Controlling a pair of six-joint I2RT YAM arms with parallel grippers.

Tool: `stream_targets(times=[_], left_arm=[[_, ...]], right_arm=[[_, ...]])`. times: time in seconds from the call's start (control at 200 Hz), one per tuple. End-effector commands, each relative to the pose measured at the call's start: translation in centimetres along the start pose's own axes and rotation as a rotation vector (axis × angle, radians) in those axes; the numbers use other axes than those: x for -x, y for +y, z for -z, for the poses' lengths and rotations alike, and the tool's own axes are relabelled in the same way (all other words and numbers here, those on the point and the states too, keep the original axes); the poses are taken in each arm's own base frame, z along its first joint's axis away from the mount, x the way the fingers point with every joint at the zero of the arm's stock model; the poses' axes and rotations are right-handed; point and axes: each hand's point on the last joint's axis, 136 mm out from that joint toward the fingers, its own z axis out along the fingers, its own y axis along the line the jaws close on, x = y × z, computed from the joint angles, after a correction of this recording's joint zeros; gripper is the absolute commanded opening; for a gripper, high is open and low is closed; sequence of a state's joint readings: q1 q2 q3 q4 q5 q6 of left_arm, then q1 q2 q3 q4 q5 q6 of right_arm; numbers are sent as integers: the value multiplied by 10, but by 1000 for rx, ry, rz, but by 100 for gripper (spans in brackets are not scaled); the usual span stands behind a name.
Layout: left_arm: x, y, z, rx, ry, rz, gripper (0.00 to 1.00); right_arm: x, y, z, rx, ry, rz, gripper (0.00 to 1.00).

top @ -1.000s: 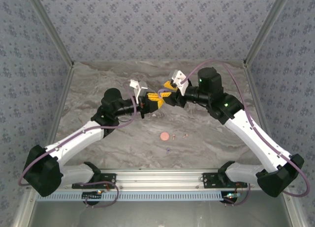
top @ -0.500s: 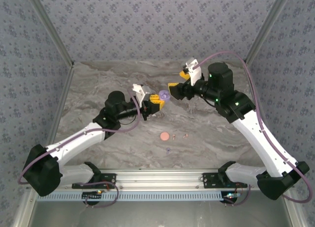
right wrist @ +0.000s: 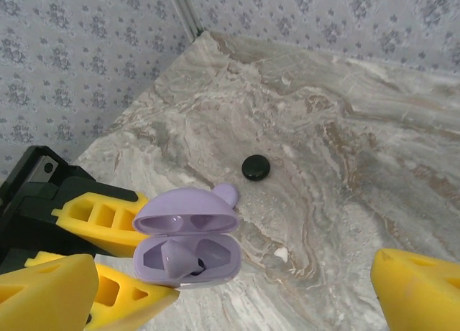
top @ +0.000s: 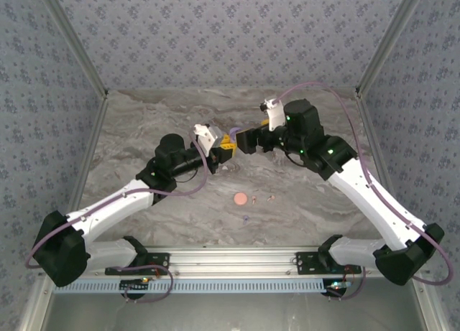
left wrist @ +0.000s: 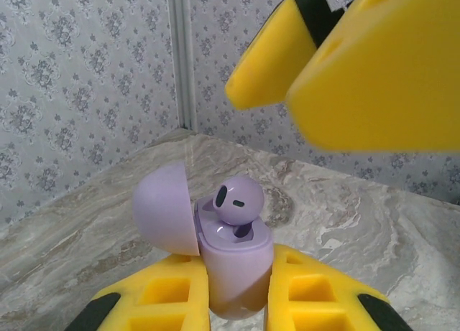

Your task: Insert the wireless bluetooth earbuds into the charging case

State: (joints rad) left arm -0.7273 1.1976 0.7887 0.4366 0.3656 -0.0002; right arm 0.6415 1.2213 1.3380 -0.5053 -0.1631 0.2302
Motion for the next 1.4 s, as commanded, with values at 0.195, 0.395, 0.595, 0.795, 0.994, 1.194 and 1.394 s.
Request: stream_targets(times=[0.195,0.395,0.595,0.795,0.994,1.194,1.394], left_arm=[[26,-4,3,-3,-55,-40,0],[27,-5,3,-5,-58,-37,0],[26,-4,2,-1,-57,-36,0],[26,-3,2,0,-55,-31,0],[26,-3,1,0,-56,-26,0],[25,-2,1,5,-56,-21,0],[25,-1,1,7,-59,-17,0]], right_arm=[[-5,-6,-14,-48,44,-22,100],[-11,-16,-17,-97,63,-24,100],[-11,-17,-13,-100,64,-19,100],[-11,-20,-8,-108,58,-22,100],[-11,-20,-5,-98,57,-20,100],[-10,-20,-5,-92,57,-25,100],[-11,-23,-4,-100,64,-28,100]])
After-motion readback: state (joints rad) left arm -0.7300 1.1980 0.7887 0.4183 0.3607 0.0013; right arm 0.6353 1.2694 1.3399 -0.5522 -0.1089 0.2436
